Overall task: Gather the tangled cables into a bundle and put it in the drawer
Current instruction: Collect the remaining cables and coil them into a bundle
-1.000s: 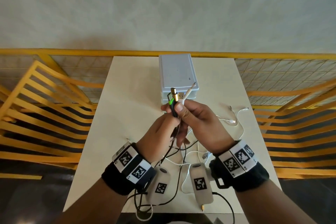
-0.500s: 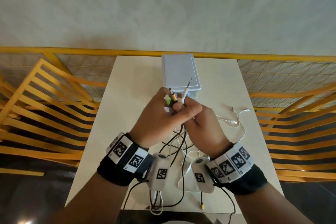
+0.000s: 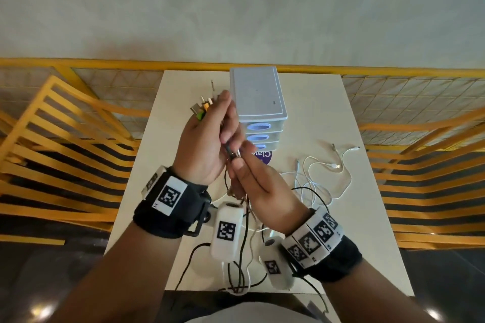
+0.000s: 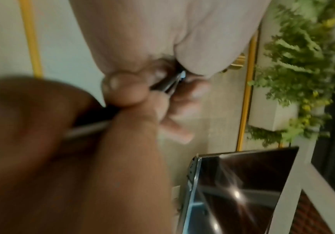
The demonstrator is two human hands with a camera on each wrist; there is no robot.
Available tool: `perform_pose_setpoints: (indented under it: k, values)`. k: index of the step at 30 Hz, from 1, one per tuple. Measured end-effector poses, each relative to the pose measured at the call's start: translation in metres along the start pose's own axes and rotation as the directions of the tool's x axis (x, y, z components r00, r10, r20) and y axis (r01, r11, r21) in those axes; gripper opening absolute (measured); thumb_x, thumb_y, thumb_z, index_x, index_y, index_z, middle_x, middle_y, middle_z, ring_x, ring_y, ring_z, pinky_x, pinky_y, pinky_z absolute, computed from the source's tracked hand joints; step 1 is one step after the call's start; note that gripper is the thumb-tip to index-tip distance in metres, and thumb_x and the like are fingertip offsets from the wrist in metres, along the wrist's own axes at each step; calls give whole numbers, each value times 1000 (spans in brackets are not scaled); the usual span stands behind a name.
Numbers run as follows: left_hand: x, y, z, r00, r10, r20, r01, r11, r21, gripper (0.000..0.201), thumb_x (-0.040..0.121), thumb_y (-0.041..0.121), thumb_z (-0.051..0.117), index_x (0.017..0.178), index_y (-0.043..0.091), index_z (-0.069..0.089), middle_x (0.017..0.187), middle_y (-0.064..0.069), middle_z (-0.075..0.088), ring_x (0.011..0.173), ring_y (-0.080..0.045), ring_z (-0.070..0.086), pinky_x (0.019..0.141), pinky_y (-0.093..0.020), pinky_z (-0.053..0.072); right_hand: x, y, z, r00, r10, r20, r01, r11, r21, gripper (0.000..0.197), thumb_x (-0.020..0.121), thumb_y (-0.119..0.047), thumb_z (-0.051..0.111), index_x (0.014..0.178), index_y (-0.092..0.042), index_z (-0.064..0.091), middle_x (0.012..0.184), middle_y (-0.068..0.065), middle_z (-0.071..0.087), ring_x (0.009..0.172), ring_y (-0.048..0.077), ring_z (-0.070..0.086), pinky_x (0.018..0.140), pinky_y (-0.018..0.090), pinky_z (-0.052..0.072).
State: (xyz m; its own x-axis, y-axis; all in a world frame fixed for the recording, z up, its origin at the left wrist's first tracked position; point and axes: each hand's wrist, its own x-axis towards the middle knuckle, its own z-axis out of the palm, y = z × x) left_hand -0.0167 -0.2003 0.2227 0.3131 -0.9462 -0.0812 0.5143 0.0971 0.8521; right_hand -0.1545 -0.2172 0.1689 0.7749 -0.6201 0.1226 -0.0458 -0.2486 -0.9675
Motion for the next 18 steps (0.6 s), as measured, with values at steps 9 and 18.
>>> perform_pose_setpoints:
  k: [9, 18]
  values:
    - [16, 46, -22, 995, -47, -93, 35, 990, -134, 41, 106, 40, 37, 68, 26, 39, 47, 8, 22, 36, -5, 19, 33, -20, 16, -11, 38, 3, 984, 152, 91, -165, 975, 148, 32, 106, -43, 37, 78, -34, 49, 63, -4, 32, 51, 13, 30, 50, 26, 33]
    - [10, 93, -44, 983, 57, -173, -58, 998, -1, 41, 105, 43, 35, 68, 26, 37, 45, 6, 21, 35, -7, 15, 34, -20, 12, -52, 88, -15, 963, 253, 90, -243, 964, -109, 33, 110, -40, 33, 82, -31, 47, 61, -6, 38, 53, 12, 36, 52, 25, 34]
